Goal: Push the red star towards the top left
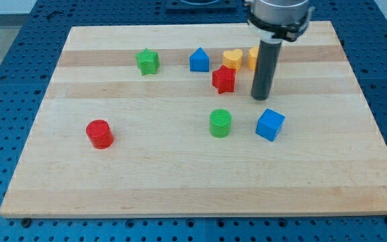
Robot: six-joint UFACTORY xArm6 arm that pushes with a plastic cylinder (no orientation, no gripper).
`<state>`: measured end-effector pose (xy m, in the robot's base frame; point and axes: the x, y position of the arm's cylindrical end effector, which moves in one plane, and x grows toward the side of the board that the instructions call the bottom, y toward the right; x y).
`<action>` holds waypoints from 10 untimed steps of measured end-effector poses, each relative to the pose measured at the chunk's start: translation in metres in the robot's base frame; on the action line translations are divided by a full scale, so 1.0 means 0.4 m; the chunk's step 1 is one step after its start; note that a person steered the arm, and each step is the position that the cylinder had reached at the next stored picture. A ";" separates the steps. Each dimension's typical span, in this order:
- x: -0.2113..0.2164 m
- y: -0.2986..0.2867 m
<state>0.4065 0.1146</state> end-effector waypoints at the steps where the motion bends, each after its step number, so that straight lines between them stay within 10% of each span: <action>1: -0.017 0.011; 10: -0.107 -0.327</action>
<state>0.3635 -0.0161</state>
